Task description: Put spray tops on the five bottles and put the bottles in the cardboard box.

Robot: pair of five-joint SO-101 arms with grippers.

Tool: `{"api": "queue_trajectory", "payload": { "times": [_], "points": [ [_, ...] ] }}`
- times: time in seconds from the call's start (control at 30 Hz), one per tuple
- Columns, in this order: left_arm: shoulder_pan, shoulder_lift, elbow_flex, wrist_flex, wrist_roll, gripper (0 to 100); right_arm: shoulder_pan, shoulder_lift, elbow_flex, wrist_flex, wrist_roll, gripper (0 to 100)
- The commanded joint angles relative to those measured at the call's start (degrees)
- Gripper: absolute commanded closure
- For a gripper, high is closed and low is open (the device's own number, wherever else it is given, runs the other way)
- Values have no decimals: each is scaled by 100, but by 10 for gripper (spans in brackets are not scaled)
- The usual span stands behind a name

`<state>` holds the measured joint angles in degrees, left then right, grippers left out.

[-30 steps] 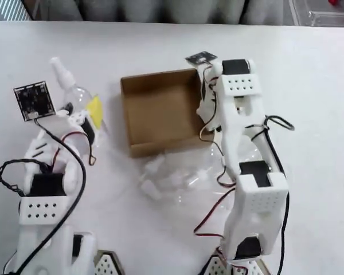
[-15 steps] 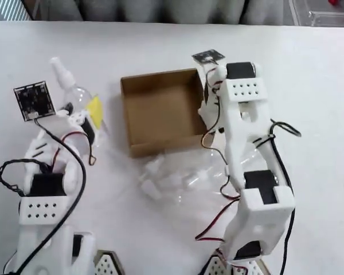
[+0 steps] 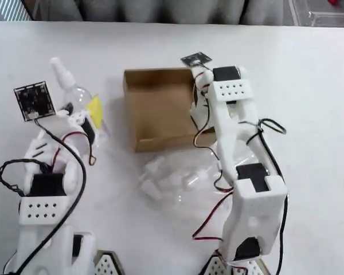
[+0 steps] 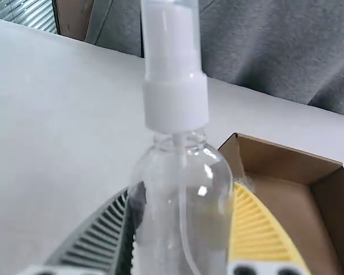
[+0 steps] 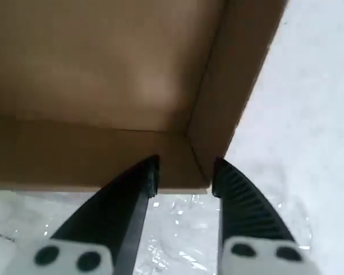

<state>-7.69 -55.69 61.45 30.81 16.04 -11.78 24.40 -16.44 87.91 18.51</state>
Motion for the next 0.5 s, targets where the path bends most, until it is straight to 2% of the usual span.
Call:
{"api": "queue_trajectory", "payload": {
  "times": [0.0,0.07,0.17,0.47],
  "points": [
    [-40,22,-185,-167,44,979,31,22,-88,-101,-44,940],
    [-40,22,-185,-167,44,979,13,-22,-88,-66,-229,989],
    [-40,22,-185,-167,44,979,-22,-40,-97,154,-615,961],
    [-40,22,-185,-167,44,979,-31,-848,-70,462,-695,967]
  ]
}}
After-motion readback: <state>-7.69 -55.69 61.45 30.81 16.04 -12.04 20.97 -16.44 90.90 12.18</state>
